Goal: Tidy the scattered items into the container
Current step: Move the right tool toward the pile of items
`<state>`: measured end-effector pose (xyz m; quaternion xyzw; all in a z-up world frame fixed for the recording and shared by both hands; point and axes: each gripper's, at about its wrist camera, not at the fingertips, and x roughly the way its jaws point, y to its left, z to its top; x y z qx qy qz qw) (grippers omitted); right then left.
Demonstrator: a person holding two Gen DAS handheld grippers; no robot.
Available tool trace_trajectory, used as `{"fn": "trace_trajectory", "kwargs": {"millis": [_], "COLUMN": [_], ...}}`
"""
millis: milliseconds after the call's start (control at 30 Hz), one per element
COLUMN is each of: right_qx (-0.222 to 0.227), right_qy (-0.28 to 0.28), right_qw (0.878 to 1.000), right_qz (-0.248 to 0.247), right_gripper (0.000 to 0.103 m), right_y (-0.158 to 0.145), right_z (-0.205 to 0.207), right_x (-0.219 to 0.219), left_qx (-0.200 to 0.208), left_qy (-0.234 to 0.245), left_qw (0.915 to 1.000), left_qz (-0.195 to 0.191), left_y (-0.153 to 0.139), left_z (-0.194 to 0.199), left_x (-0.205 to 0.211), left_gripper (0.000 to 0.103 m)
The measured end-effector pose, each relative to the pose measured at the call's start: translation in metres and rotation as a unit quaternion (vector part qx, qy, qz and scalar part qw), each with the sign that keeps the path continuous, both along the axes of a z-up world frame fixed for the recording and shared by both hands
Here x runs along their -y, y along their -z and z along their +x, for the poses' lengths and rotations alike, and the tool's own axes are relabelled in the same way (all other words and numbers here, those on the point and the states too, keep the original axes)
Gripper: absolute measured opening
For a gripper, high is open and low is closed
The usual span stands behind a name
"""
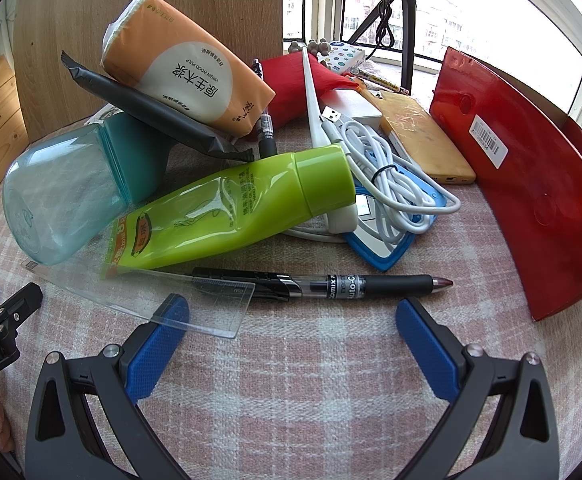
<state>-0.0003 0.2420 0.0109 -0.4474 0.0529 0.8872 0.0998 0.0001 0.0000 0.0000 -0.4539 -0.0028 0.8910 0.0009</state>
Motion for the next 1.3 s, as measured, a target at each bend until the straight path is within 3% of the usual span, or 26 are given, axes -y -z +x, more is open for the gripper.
{"fn": "trace_trajectory", "kwargs": {"millis": [800, 900, 1033, 1200, 1300], "right_qx": [0.019, 0.033, 0.04, 0.013, -0.004], "right_qy": [-0.026, -0.027, -0.034, -0.032, -0.01], "right_qw": [0.999, 0.999, 0.999, 0.999, 1.0], "right_qz": [-0.002, -0.006, -0.014, -0.005, -0.027], "right_gripper": [0.103, 0.103, 0.103, 0.103, 0.103], "right_y": [-0.001, -0.009, -0.016, -0.049, -0.074], "right_z": [-0.002, 0.0, 0.012, 0.035, 0.049], "right_x": [-0.004, 0.0, -0.002, -0.012, -0.032], "left_qx": [0.005, 0.018, 0.03, 0.022, 0.018], "left_qy": [-0.001, 0.007, 0.025, 0.043, 0.048], "left_qw": [1.0, 0.9998, 0.9992, 0.9988, 0.9986], "left_qz": [0.0, -0.001, -0.004, 0.004, 0.01], "left_y": [0.0, 0.0, -0.01, -0.037, -0.053], "left_z": [-0.001, -0.003, -0.003, 0.002, 0.006], "left_x": [0.0, 0.0, 0.0, 0.006, 0.013], "left_gripper": [0.103, 0.102, 0.088, 0.088, 0.088]}}
